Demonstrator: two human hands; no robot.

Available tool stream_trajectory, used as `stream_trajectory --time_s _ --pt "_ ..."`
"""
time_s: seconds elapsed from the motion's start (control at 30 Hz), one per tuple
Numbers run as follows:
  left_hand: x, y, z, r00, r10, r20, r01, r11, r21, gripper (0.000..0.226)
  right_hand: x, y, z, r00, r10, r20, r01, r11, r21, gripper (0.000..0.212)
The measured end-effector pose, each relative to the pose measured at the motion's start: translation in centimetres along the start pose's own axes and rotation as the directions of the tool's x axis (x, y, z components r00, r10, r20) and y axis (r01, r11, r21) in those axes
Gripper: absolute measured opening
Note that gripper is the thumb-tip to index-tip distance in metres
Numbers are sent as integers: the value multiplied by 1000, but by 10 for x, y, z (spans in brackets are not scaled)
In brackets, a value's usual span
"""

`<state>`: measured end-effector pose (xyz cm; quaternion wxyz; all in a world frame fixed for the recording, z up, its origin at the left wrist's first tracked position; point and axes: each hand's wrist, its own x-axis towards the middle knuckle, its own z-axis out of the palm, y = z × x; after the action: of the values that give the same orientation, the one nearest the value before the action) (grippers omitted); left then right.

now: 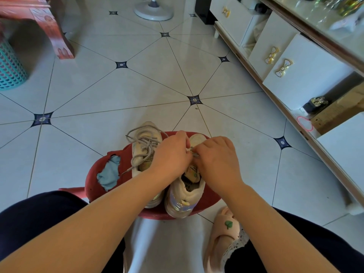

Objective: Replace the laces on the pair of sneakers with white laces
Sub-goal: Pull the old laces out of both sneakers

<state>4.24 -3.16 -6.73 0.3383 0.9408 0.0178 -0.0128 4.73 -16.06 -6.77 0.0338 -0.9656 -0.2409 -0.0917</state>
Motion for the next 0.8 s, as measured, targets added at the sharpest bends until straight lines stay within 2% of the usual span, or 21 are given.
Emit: stream_trajectory --time_s 0.07,0.13,0.2,0.27,0.33,0.4,0.47,0.5,0.57,0.73,0.8 --pt "-1 1 0 1000 11 5 -11 1000 7 13 -2 -2 0 998 8 -55 -8 1000 11 11" --pt "-2 1 0 1000 7 5 -7 1000 -2 13 -2 2 -3 997 74 0 -74 993 88 16" --pt "-2 -1 -3 1000 -18 -13 17 1000 -13 15 1 19 -10 969 248 19 -247 950 193 15" --pt "-1 -4 -6 998 -48 -28 47 999 -23 20 3 40 -17 889 458 -9 -429 840 331 12" --pt "-1 -5 -7 998 -59 -20 59 998 -33 23 0 50 -18 859 511 -10 -470 798 376 12" --pt "-1 -6 -6 997 -69 -18 69 997 -26 19 0 41 -16 911 412 29 -388 831 398 10" --pt "0 -6 -5 996 -82 -26 81 996 -36 17 0 25 -10 963 255 84 -268 899 346 23" --pt "0 -5 -5 997 -78 -26 77 996 -34 16 1 18 -7 974 195 116 -222 925 308 30" --pt "-1 -3 -5 998 -60 -15 60 998 -19 15 4 8 -1 984 123 128 -150 960 234 28" --pt "-2 -4 -5 999 -52 -4 52 999 -6 16 6 0 2 999 37 6 -37 999 2 15" --pt "-1 -6 -8 998 -67 -14 67 998 -14 16 9 24 -4 987 163 -8 -163 985 -59 11"
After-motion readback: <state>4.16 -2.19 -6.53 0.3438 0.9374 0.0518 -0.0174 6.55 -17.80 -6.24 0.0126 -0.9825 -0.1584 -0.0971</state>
